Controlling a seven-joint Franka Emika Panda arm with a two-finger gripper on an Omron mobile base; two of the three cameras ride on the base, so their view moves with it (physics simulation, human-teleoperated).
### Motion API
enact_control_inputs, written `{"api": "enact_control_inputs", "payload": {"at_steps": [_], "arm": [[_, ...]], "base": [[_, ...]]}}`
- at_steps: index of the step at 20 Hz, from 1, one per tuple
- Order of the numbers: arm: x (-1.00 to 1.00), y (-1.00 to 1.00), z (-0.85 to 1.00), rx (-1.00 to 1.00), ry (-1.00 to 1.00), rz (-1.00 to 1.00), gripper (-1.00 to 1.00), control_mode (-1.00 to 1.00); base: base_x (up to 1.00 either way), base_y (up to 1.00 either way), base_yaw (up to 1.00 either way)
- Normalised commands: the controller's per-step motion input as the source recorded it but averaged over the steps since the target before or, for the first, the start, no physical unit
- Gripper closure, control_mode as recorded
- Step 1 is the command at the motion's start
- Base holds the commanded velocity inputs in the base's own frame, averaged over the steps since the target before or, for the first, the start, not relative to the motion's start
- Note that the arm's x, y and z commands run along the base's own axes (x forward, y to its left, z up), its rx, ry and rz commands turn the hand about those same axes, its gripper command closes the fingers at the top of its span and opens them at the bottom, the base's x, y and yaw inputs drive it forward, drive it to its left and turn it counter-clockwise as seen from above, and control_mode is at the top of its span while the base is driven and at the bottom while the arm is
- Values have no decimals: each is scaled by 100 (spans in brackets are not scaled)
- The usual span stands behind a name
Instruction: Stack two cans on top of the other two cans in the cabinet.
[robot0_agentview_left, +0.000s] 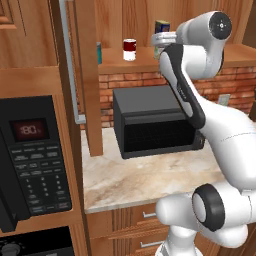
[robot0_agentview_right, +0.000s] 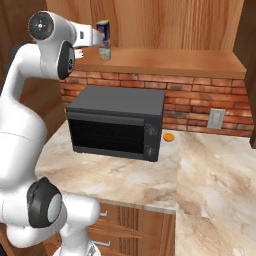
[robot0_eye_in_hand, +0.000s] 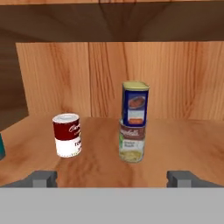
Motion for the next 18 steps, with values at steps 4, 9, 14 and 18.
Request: {"api": "enact_control_inputs", "payload": {"at_steps": [4,9,14,18], "arm": [[-56,29,0,0,0,4,-100,-100],[-51,35,0,0,0,9,-100,-100],[-50,35,0,0,-1,17,-100,-100],[-27,45,-7,0,0,21,-100,-100]], "base": [[0,0,0],[0,0,0],[0,0,0],[0,0,0]]}}
